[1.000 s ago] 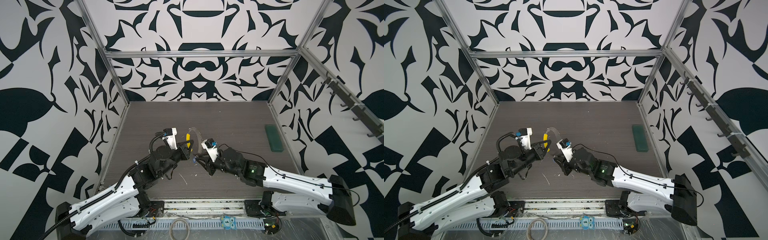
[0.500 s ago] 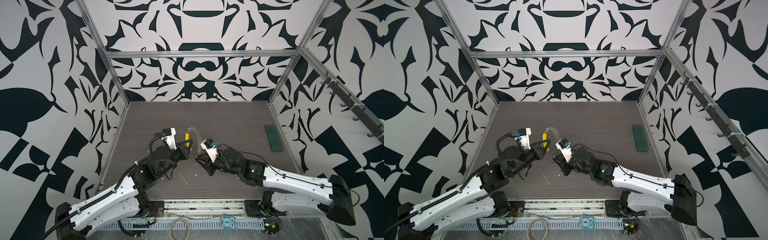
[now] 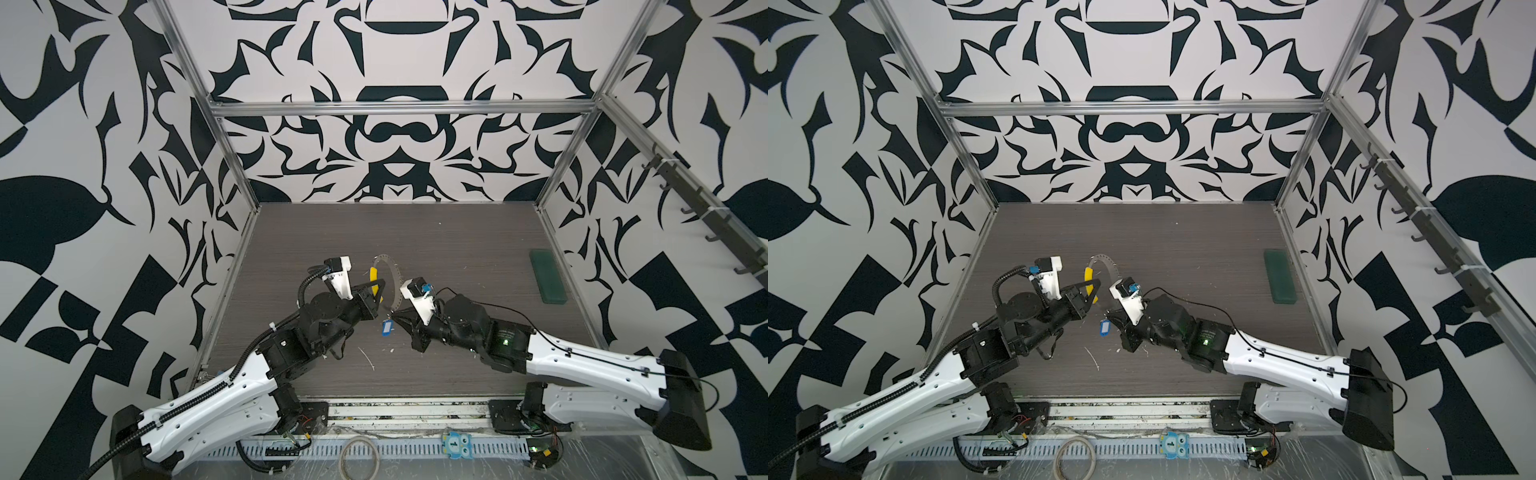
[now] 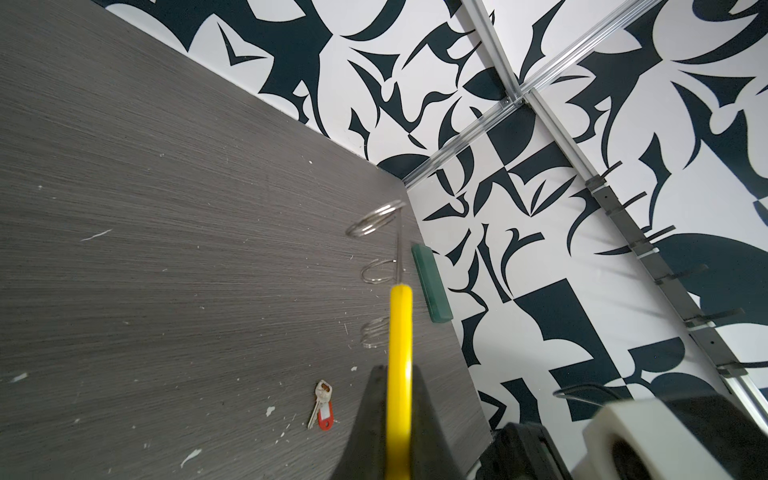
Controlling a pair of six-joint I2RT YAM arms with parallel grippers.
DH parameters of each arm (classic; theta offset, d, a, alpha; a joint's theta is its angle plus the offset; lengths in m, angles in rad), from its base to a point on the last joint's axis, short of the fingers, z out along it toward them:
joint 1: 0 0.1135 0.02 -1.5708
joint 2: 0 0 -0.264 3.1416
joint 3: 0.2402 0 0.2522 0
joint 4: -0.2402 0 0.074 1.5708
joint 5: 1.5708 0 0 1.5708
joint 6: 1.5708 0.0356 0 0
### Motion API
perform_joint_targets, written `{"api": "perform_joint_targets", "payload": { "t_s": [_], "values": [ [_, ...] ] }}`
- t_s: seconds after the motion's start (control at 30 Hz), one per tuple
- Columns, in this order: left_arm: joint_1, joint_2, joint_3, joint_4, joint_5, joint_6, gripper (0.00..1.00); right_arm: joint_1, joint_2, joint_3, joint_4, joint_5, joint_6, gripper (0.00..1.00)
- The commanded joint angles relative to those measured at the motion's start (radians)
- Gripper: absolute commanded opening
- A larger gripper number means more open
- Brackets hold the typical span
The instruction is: Remove the keys from the keyring
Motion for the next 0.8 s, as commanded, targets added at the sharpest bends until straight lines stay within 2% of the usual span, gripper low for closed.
{"api": "perform_joint_targets", "payload": {
  "t_s": [0.0, 0.77],
  "values": [
    [-0.003, -0.016, -0.021, 0.003, 0.003, -0.015, 0.0, 0.002, -0.021, 0.05, 0.052, 0.025, -0.007, 0.0],
    [-0.002, -0.04, -0.044, -0.01, -0.029, -0.057, 0.0, 0.014, -0.1, 0.021, 0.057, 0.044, -0.067, 0.0]
  ]
}}
